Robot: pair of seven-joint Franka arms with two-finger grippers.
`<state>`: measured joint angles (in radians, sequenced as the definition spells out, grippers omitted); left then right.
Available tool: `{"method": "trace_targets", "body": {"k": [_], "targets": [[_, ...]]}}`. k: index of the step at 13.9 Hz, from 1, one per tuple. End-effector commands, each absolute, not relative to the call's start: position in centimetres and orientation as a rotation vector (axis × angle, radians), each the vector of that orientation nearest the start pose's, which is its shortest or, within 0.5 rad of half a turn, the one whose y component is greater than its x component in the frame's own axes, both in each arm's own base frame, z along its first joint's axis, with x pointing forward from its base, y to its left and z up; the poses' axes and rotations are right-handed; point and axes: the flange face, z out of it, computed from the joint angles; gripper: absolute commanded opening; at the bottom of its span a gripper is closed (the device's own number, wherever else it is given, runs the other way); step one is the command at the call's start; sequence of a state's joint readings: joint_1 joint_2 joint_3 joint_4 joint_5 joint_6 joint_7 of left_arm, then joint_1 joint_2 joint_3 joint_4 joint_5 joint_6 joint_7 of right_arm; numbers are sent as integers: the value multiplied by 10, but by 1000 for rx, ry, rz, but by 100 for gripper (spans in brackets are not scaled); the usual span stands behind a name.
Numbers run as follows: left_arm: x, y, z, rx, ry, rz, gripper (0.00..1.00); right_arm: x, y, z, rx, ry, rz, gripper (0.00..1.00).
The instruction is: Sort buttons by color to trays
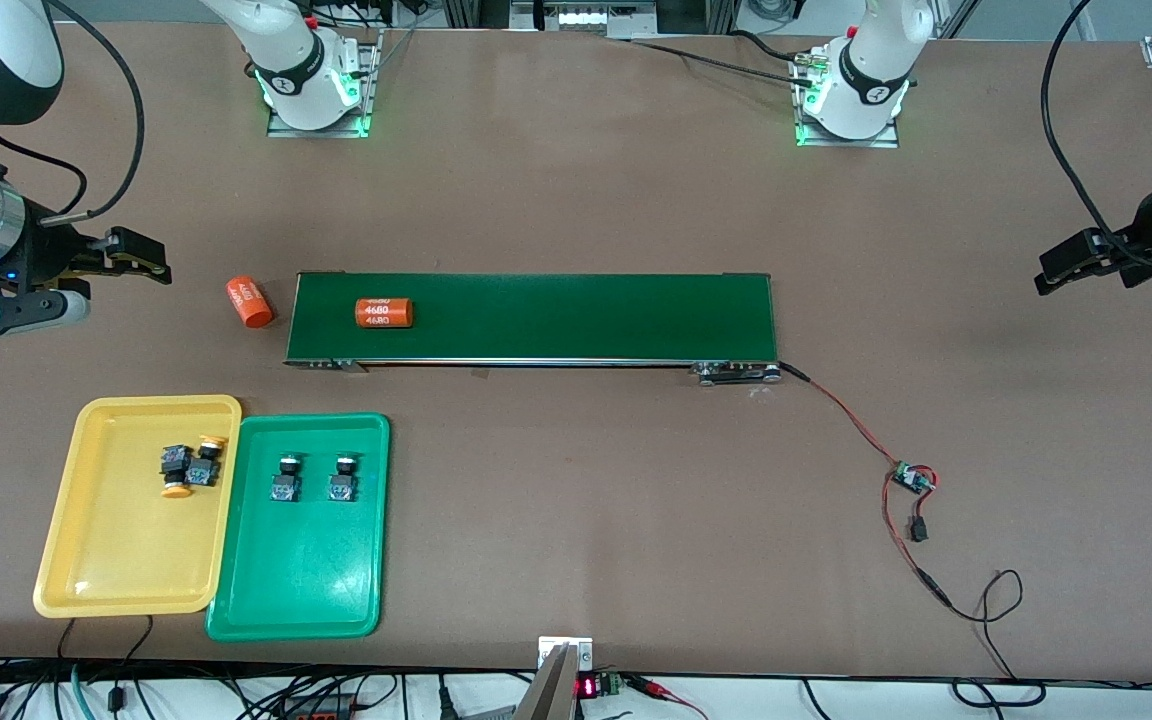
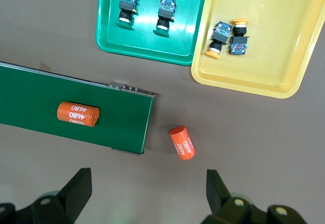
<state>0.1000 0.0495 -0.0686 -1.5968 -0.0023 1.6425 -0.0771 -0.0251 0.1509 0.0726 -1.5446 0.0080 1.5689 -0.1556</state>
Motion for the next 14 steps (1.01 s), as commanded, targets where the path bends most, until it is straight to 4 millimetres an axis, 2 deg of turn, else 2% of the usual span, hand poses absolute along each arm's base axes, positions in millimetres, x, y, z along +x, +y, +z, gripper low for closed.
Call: {"method": "trace_targets", "body": {"k": [1,8,10,14], "targets": [[572,16,596,-3162,-160,10,100,597,26,554,-3078,-288,174,100],[572,14,596,-3160,-174,15,100,597,26,553,-3077,-291,181,100],[569,14,594,-3159,-174,52,100,596,32,555,-3079,-301,180,100],[571,18,592,-3155,-161,46,100,597,27,554,-3079,-291,179,100]]}}
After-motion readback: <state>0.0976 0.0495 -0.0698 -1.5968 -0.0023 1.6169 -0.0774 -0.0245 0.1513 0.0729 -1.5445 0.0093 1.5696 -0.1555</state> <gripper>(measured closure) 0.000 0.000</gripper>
